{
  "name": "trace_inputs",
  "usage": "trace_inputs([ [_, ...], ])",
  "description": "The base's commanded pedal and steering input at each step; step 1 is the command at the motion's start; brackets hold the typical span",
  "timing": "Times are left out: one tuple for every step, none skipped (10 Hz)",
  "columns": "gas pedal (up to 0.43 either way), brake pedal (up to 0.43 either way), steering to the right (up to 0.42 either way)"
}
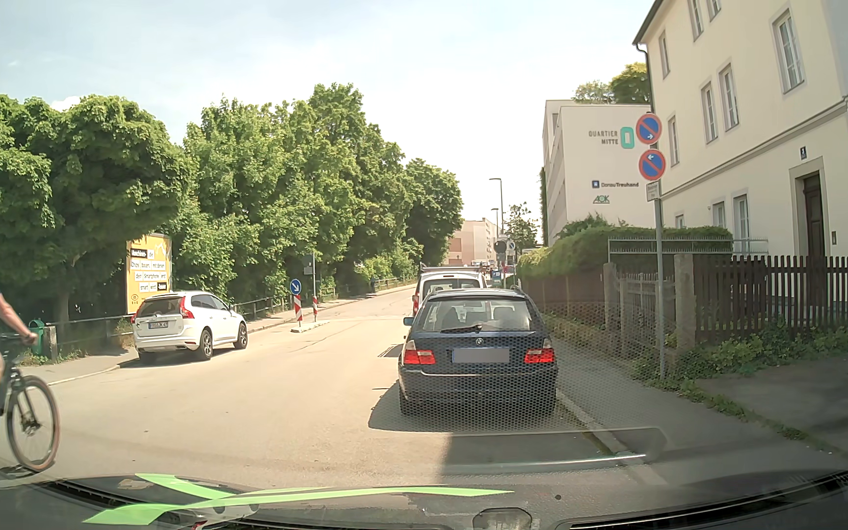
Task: Follow the waypoints while adhering to traffic rules and regulations
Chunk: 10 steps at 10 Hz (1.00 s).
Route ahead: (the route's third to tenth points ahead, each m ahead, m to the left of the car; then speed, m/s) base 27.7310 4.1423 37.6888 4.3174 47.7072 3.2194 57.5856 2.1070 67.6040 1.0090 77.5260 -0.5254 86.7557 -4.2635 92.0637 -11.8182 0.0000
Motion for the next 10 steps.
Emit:
trace_inputs([
  [0.0, 0.384, 0.002],
  [0.0, 0.384, 0.002],
  [0.0, 0.384, 0.002],
  [0.0, 0.384, 0.002],
  [0.0, 0.384, 0.002],
  [0.0, 0.384, 0.002],
  [0.0, 0.384, 0.002],
  [0.0, 0.384, 0.002],
  [0.0, 0.384, 0.002],
  [0.0, 0.384, 0.002],
])
